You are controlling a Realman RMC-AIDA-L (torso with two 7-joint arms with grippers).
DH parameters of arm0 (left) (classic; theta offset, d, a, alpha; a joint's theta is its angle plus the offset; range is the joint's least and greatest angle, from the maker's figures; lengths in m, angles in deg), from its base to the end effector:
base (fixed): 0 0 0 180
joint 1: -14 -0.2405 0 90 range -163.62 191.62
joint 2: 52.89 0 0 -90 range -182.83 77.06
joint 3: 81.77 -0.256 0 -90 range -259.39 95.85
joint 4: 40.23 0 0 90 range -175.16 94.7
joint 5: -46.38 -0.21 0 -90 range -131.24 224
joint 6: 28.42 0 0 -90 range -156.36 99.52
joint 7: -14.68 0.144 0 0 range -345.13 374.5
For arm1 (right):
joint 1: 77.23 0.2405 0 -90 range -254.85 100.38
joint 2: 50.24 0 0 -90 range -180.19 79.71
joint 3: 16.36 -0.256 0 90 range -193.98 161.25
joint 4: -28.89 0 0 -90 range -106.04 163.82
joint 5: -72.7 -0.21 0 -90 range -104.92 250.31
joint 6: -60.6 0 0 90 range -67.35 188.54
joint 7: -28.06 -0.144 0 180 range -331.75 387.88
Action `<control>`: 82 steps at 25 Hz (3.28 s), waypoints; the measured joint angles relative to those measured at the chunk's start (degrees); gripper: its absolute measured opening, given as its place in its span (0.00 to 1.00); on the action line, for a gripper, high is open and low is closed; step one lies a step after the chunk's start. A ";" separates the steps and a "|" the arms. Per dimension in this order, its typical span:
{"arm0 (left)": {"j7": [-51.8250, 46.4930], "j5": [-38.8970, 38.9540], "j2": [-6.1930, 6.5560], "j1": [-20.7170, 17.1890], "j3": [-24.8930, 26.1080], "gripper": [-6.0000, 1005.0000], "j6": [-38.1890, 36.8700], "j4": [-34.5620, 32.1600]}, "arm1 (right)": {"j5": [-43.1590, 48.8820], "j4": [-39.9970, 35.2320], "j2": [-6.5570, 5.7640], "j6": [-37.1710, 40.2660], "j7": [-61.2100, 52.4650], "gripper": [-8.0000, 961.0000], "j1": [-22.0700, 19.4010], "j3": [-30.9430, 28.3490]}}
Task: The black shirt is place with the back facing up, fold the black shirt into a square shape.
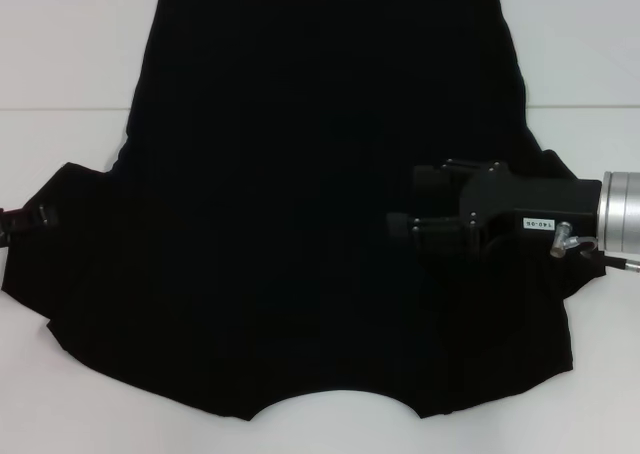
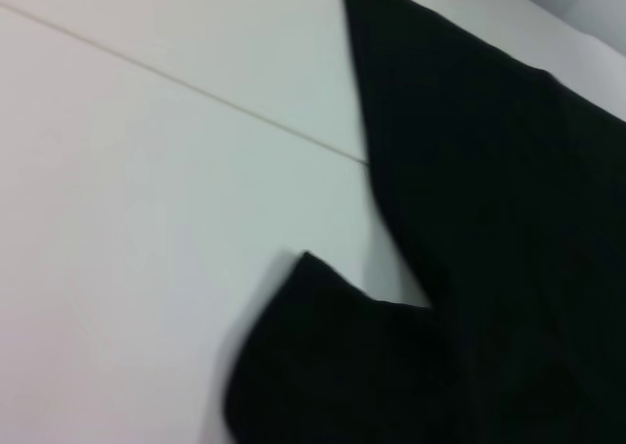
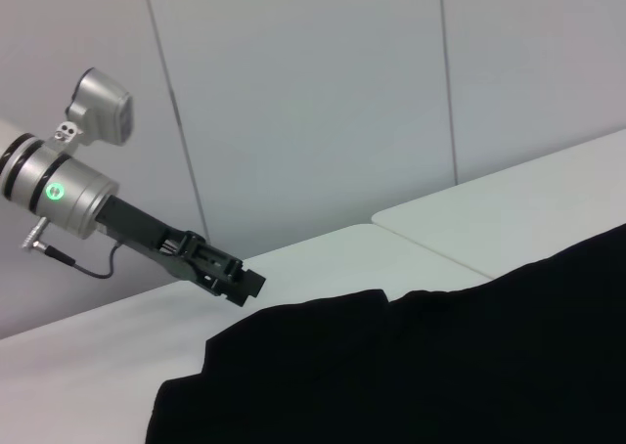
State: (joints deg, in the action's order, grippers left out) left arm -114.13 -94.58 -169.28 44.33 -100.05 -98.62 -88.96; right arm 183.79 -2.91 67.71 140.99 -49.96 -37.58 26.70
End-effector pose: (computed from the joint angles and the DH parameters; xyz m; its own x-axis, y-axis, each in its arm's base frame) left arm -0.3656 0.3533 0.0981 0.1828 0.7300 0.6586 0.9636 -0.0001 -0.2674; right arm 0.2196 0.3785 -0.0137 0.8279 -0.2614 -0.4963 -0.3981 -0.8971 -0.1915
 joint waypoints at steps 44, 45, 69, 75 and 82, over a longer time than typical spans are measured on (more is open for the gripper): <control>-0.37 -5.25 -0.59 -0.49 -0.87 0.77 4.20 2.29 | -0.26 -0.01 0.00 -0.68 0.13 0.93 0.25 -0.09; -0.38 -5.34 -0.58 -0.47 -0.88 0.75 4.20 2.30 | -0.39 -0.01 0.00 -0.68 0.18 0.93 0.23 -0.09; 0.63 -5.24 -0.69 -0.56 -0.76 0.01 4.57 2.32 | -0.97 0.18 0.09 -0.79 0.59 0.93 -0.28 -0.25; 2.70 -2.91 -0.78 -1.38 1.77 0.01 5.00 2.37 | -0.97 0.45 0.36 -1.13 0.66 0.93 -0.28 -0.87; 4.53 -2.29 -0.72 -2.28 5.18 0.01 4.97 2.42 | -0.96 0.49 0.95 -1.25 0.69 0.93 -0.20 -1.57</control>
State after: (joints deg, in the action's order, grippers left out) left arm -109.60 -96.87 -170.00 42.06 -94.87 -93.66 -86.54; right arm 182.82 -2.42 68.66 139.75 -49.27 -37.79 25.13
